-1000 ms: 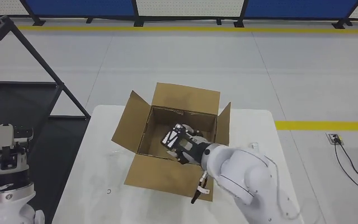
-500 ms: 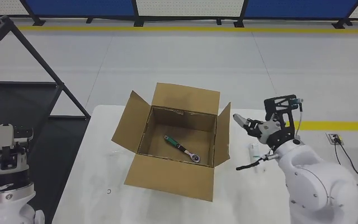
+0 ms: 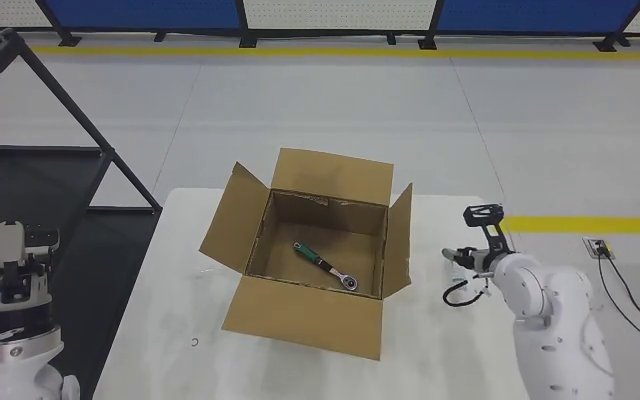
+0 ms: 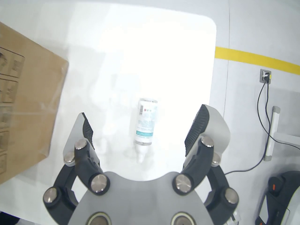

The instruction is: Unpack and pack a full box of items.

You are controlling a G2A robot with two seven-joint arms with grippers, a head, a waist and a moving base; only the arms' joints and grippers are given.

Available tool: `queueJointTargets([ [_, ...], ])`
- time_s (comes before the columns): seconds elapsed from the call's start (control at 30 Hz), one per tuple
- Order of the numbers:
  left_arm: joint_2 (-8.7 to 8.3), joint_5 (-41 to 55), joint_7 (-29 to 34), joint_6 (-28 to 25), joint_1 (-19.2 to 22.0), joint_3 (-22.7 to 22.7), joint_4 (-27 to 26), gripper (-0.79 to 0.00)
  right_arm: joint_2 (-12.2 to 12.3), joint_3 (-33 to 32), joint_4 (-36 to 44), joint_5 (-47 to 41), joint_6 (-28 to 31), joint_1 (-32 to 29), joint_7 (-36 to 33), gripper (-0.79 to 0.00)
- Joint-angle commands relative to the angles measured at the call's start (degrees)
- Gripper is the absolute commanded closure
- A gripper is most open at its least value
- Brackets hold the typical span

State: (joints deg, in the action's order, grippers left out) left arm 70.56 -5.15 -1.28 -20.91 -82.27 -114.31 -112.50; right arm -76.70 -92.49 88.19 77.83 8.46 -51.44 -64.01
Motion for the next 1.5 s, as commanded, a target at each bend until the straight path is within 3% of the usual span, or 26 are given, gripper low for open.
queueJointTargets([
  [0.0, 0.0, 0.0, 0.0, 0.0, 0.0, 0.0, 0.0, -0.785, 0.17, 0.42, -2.62, 0.55, 0.51, 0.39, -0.58, -0.785],
  [0.27, 0.0, 0.0, 0.0, 0.0, 0.0, 0.0, 0.0, -0.785, 0.53, 1.44, -10.66, 0.67, -0.08, 1.6, 1.45, -0.767],
  [0.4, 0.0, 0.0, 0.0, 0.0, 0.0, 0.0, 0.0, -0.785, 0.76, 2.05, -13.06, 1.27, 0.06, 2.48, 1.81, -0.576],
  [0.47, 0.0, 0.0, 0.0, 0.0, 0.0, 0.0, 0.0, -0.785, 0.8, 2.65, -14.22, 1.39, 0.1, 3.15, 1.89, -0.508],
  [0.57, 0.0, 0.0, 0.0, 0.0, 0.0, 0.0, 0.0, -0.785, 0.8, 3.85, -16.36, 1.86, -0.18, 4.46, 1.89, -0.486],
  [0.63, 0.0, 0.0, 0.0, 0.0, 0.0, 0.0, 0.0, -0.785, 0.79, 4.52, -17.73, 1.89, -0.28, 5.18, 2.21, -0.376],
  [0.73, 0.0, 0.0, 0.0, 0.0, 0.0, 0.0, 0.0, -0.785, 0.83, 5.27, -19.35, 2.05, -0.52, 6.23, 2.24, -0.271],
  [0.83, 0.0, 0.0, 0.0, 0.0, 0.0, 0.0, 0.0, -0.785, 0.92, 5.62, -20.14, 1.88, -0.44, 6.95, 2.44, -0.028],
  [0.93, 0.0, 0.0, 0.0, 0.0, 0.0, 0.0, 0.0, -0.785, 1.1, 5.23, -19.22, 0.98, -0.2, 7.25, 3.4, 0.0],
  [1.07, 0.0, 0.0, 0.0, 0.0, 0.0, 0.0, 0.0, -0.785, 1.58, 2.59, -11.56, -2.27, 0.57, 5.5, 6.54, 0.0],
  [1.23, 0.0, 0.0, 0.0, 0.0, 0.0, 0.0, 0.0, -0.785, 1.93, 0.09, 7.07, -8.38, 1.53, 0.63, 8.37, 0.0],
  [1.47, 0.0, 0.0, 0.0, 0.0, 0.0, 0.0, 0.0, -0.785, 1.74, 5.79, 31.04, -11.72, 1.87, -3.05, 11.14, 0.0],
])
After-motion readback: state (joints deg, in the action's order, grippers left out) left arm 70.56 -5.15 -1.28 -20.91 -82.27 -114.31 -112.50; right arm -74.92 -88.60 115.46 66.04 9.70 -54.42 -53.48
